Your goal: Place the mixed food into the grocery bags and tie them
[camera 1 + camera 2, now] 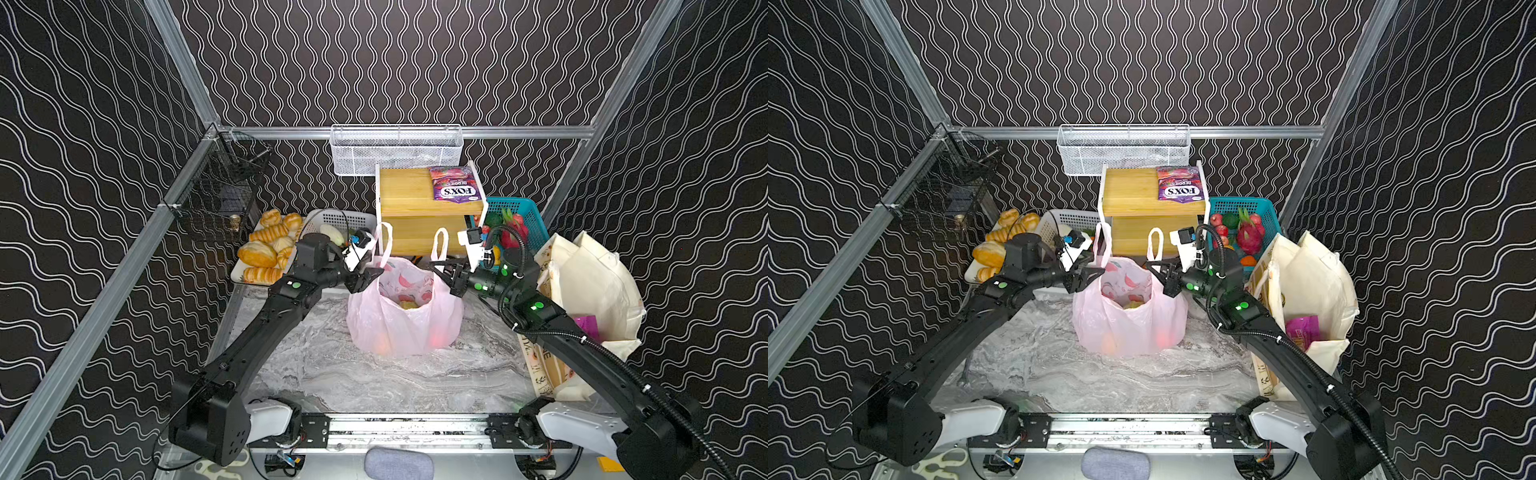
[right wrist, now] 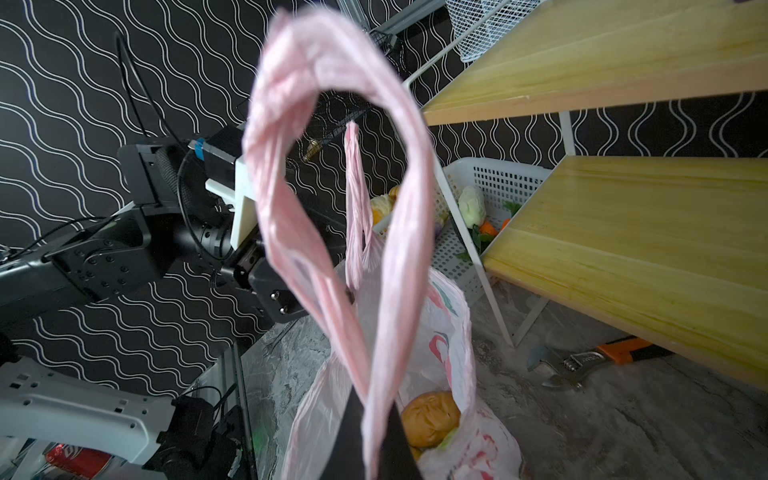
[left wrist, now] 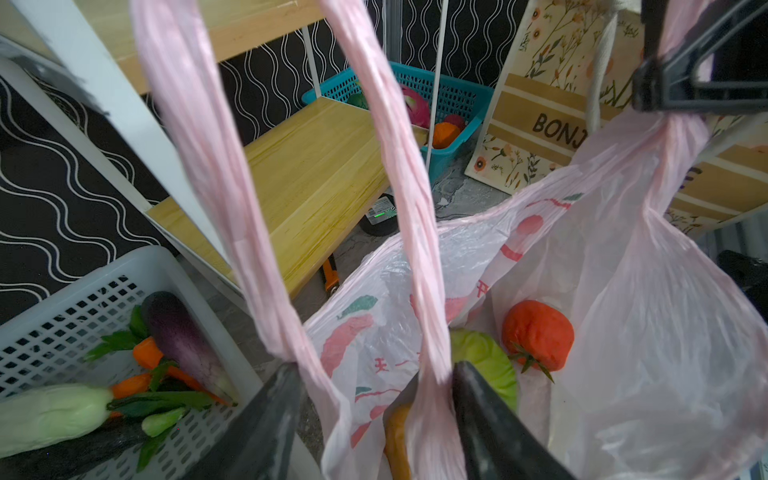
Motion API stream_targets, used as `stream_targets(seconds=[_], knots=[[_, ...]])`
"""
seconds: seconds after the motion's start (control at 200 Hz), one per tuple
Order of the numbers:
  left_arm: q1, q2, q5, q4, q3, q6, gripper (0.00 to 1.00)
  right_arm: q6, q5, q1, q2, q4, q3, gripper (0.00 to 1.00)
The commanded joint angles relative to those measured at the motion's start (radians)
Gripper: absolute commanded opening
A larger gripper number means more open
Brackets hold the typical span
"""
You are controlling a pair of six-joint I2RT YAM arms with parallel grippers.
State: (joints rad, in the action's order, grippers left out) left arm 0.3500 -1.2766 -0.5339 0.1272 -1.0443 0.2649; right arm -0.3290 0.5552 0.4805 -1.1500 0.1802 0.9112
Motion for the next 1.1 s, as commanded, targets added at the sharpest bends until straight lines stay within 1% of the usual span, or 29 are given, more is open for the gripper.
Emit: stream_targets(seconds=[0.0,0.22,0.42,0.496,0.551,0.611,0.656,0.816,0.911,0.971,1.006,1.056,1.091], knots=[[0.008,-0.009,0.060,-0.058,0.006,-0.010,0.65,-0.006,0.011,0.000,0.004,0.033,0.002,0.00],[0.011,-0.031,0.093,-0.093,0.001,-0.031,0.67,-0.005,0.014,0.000,0.003,0.034,0.003,0.00],[0.010,-0.059,0.098,-0.092,-0.020,-0.039,0.64,-0.008,0.021,0.000,0.003,0.042,-0.002,0.00],[0.011,-0.068,0.101,-0.093,-0.029,-0.037,0.58,-0.007,0.021,0.001,0.003,0.042,-0.002,0.00],[0.010,-0.074,0.094,-0.095,-0.034,-0.039,0.50,-0.003,0.020,0.000,0.003,0.039,-0.002,0.00],[0.010,-0.075,0.084,-0.096,-0.038,-0.041,0.39,0.001,0.017,0.001,0.004,0.037,-0.002,0.00],[0.011,-0.076,0.079,-0.094,-0.039,-0.040,0.33,0.001,0.015,0.001,0.004,0.032,-0.002,0.00],[0.011,-0.063,0.079,-0.078,-0.028,-0.030,0.20,0.003,0.014,0.000,0.007,0.033,-0.006,0.00],[0.011,-0.056,0.074,-0.054,-0.029,-0.026,0.15,0.002,0.015,0.001,0.005,0.032,-0.006,0.00],[0.011,-0.048,0.080,-0.048,-0.023,-0.027,0.16,0.001,0.016,0.000,0.003,0.030,-0.005,0.00],[0.012,-0.041,0.078,-0.051,-0.020,-0.030,0.20,-0.002,0.016,0.001,0.003,0.031,-0.004,0.00],[0.013,-0.031,0.064,-0.049,-0.019,-0.037,0.33,-0.002,0.017,0.001,0.001,0.036,-0.004,0.00],[0.013,-0.024,0.058,-0.047,-0.020,-0.042,0.46,-0.004,0.017,0.001,-0.001,0.038,-0.003,0.00]])
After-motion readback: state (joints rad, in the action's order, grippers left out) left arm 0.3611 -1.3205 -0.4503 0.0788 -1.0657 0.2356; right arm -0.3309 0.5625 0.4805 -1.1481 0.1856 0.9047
